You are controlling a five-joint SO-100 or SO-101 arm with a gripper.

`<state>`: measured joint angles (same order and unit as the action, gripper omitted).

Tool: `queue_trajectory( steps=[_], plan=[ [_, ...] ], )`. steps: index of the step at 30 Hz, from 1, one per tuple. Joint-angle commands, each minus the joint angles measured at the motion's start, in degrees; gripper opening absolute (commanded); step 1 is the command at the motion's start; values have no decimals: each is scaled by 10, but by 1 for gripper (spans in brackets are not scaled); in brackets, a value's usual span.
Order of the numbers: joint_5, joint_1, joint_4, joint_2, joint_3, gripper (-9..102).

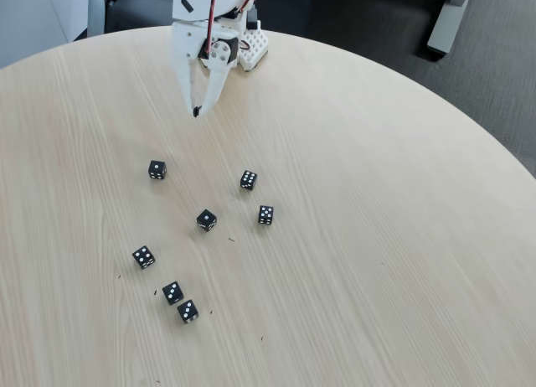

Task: Pick up the dice with number 6

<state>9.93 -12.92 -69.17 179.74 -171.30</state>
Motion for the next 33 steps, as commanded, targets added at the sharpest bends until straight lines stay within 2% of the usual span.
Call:
queue_trajectory(
  steps=[1, 15, 19, 24, 33],
  plan=[
    [4, -2, 3, -2, 8, 1],
    [4, 4, 3, -2, 8, 1],
    [4, 4, 3, -2, 8, 4],
    [4, 0, 3, -2, 8, 0],
    [18, 5, 5, -8, 8, 0]
  ],
)
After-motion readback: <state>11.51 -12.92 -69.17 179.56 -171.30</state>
